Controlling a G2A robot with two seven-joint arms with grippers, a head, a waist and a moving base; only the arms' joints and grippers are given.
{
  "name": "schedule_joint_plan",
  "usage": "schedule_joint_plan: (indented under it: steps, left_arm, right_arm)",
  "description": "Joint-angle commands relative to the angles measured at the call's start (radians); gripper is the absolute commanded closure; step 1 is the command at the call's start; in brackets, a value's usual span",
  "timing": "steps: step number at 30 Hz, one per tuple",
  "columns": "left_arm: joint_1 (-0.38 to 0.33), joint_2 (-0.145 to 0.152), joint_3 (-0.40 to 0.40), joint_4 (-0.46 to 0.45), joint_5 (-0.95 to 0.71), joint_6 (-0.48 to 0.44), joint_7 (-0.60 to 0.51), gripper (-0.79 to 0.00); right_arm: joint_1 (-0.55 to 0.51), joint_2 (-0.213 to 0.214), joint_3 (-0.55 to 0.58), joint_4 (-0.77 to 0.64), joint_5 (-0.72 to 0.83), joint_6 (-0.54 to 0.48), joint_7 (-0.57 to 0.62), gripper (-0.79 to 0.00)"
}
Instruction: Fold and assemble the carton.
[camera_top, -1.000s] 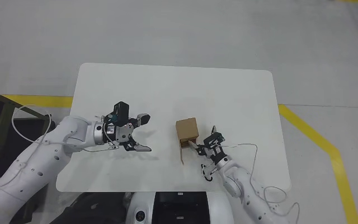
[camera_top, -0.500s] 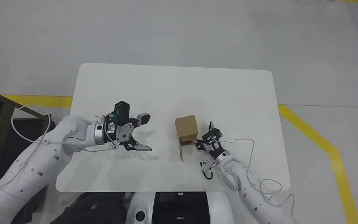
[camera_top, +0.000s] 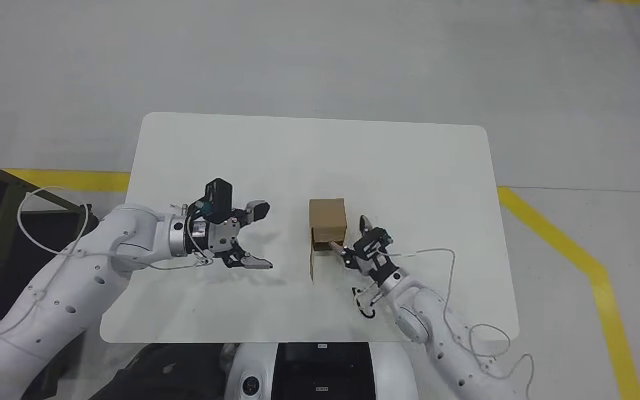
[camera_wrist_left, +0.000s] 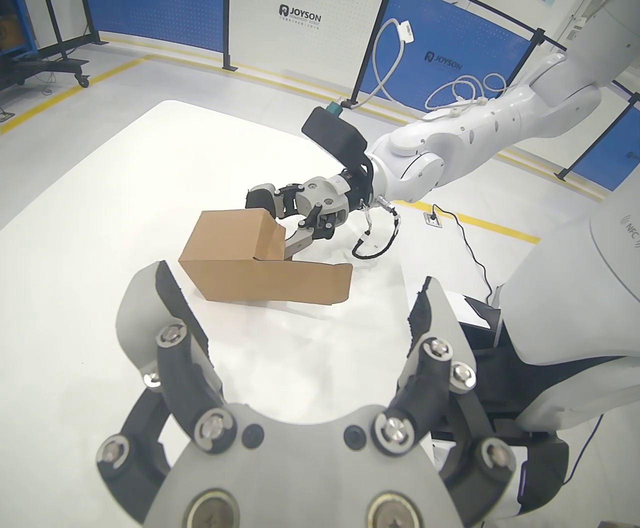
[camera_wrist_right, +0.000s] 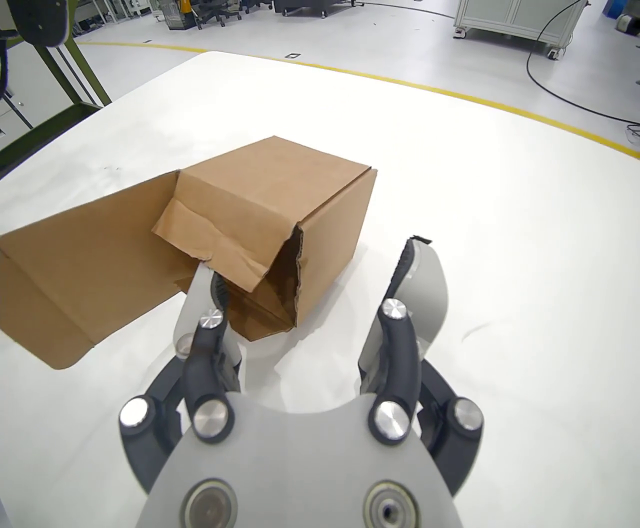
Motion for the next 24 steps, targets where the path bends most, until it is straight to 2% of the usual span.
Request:
schedule_joint_plan:
  steps: [1, 4, 5, 6, 8, 9, 10, 11, 12, 17, 24]
  left_arm:
    - [0.0, -0.002, 0.0, 0.0, -0.002, 0.0, -0.003, -0.785]
    - [-0.001, -0.004, -0.001, 0.0, -0.004, 0.0, -0.007, -0.785]
    - [-0.001, -0.004, -0.001, 0.001, -0.005, 0.0, -0.007, -0.785]
    - [-0.001, -0.005, -0.002, 0.002, -0.005, 0.0, -0.008, -0.785]
    - [-0.001, -0.005, -0.004, 0.004, -0.006, 0.0, -0.01, -0.785]
    - [0.0, -0.006, -0.006, 0.004, -0.008, 0.0, -0.01, -0.785]
    - [0.0, -0.006, -0.007, 0.004, -0.009, 0.0, -0.011, -0.785]
    - [0.001, -0.006, -0.009, 0.004, -0.01, 0.0, -0.012, -0.785]
    - [0.001, -0.006, -0.01, 0.004, -0.01, 0.0, -0.013, -0.785]
    - [0.003, -0.006, -0.015, 0.001, -0.016, 0.0, -0.017, -0.785]
    - [-0.004, -0.008, -0.018, 0.009, -0.012, 0.0, -0.036, -0.785]
  right_arm:
    - [0.007, -0.002, -0.003, 0.002, 0.008, -0.004, 0.021, -0.573]
    - [0.031, -0.01, -0.015, 0.022, 0.031, -0.002, 0.048, -0.56]
    - [0.04, -0.013, -0.021, 0.032, 0.039, -0.002, 0.055, -0.508]
    - [0.05, -0.016, -0.027, 0.041, 0.046, -0.001, 0.061, -0.394]
    - [0.068, -0.023, -0.037, 0.06, 0.061, 0.001, 0.072, -0.296]
    - [0.076, -0.026, -0.041, 0.068, 0.067, 0.004, 0.074, -0.182]
    - [0.082, -0.028, -0.045, 0.074, 0.071, 0.004, 0.075, -0.123]
    - [0.087, -0.03, -0.048, 0.079, 0.074, 0.003, 0.076, -0.025]
    - [0.091, -0.032, -0.051, 0.08, 0.077, 0.002, 0.077, 0.0]
    - [0.087, -0.033, -0.045, 0.06, 0.089, -0.004, 0.082, 0.0]
    - [0.029, -0.024, -0.01, -0.053, 0.162, -0.062, 0.125, 0.0]
